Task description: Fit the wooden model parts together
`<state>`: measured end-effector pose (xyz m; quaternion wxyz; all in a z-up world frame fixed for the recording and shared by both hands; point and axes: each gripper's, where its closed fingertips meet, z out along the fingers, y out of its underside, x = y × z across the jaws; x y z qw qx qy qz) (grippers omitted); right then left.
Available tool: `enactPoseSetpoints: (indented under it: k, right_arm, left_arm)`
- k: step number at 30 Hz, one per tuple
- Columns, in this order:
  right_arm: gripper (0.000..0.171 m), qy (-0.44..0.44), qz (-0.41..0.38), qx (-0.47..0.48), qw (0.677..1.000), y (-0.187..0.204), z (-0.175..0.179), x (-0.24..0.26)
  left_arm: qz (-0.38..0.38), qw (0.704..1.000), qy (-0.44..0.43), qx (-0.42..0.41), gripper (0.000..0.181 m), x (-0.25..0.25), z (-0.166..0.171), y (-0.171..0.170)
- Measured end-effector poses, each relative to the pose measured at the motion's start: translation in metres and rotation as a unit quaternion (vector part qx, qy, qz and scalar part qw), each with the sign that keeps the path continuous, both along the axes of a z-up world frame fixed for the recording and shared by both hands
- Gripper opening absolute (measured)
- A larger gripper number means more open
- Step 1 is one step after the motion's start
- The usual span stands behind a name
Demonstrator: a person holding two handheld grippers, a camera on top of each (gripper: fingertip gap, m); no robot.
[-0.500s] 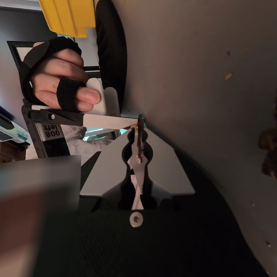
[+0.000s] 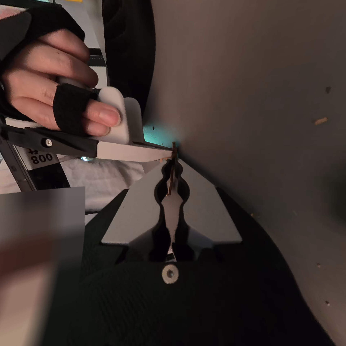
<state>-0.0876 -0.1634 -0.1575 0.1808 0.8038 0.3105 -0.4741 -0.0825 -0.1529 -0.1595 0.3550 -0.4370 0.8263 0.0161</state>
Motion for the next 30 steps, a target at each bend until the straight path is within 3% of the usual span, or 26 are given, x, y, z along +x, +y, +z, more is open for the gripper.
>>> enactPoseSetpoints:
  k: [3,18,30]
  right_arm:
    - [0.002,0.004,0.016,0.003,1.000,-0.0011,0.0004,-0.0012]
    - [0.002,0.020,0.054,0.043,0.997,-0.0035,0.0007,-0.0011]
    - [0.002,0.028,0.078,0.031,0.996,-0.0053,0.0003,-0.0008]
  left_arm:
    - [0.014,1.000,-0.012,-0.009,0.027,0.0006,0.0037,0.0033]
    - [-0.008,0.999,0.007,-0.049,0.018,-0.0004,-0.0001,-0.0032]
    - [-0.050,0.998,0.036,-0.010,0.016,-0.0009,-0.0006,-0.0044]
